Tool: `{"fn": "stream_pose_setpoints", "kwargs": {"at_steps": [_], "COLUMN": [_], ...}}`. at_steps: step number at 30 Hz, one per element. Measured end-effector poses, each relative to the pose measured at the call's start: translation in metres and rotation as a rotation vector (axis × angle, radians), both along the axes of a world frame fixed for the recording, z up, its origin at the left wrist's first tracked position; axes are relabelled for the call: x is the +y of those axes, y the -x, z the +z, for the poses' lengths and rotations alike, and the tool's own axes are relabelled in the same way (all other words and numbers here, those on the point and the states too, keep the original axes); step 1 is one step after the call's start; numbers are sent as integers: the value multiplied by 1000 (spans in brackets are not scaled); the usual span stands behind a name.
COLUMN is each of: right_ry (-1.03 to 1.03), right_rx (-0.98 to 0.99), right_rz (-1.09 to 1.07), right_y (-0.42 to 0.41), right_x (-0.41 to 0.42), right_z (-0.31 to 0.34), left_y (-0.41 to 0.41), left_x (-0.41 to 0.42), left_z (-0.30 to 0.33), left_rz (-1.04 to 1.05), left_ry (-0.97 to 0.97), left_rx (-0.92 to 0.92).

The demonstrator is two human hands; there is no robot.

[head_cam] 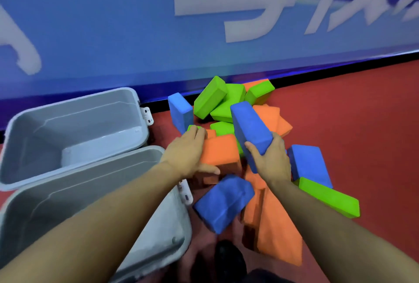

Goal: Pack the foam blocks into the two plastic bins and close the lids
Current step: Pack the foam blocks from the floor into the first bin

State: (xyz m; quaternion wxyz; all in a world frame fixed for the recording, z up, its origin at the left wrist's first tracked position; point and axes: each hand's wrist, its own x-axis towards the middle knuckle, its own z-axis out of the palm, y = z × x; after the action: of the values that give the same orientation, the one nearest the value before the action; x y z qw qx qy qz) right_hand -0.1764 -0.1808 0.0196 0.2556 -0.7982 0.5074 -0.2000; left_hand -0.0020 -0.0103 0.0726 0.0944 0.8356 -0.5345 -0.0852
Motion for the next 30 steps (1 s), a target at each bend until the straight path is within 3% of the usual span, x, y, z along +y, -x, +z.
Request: {"fn": "stream_pose_setpoints", "kwargs": {"at_steps": [4,8,13,21,25,30], "right_ry": [35,48,27,-111,-177,-239], "right_rx": [-67,-96,-69,186,347,404], "right_rz": [71,196,379,624,717,761], "right_y": [-14,-51,-100,-147,-153,-158], "right_x": [34,95,179,296,341,374], "right_z": [44,80,97,49,19,-2], "left_y": [-15,-38,-61,-60,-64,-63], "left_x": [71,169,279,382,394,400], "left_z": [28,40,31,-32,-52,-73], "left_rz": [175,506,756,970,1023,1060], "left_ry": [23,108,18,-239,-232,-187], "left_rx": [44,173,127,162,222,304]}}
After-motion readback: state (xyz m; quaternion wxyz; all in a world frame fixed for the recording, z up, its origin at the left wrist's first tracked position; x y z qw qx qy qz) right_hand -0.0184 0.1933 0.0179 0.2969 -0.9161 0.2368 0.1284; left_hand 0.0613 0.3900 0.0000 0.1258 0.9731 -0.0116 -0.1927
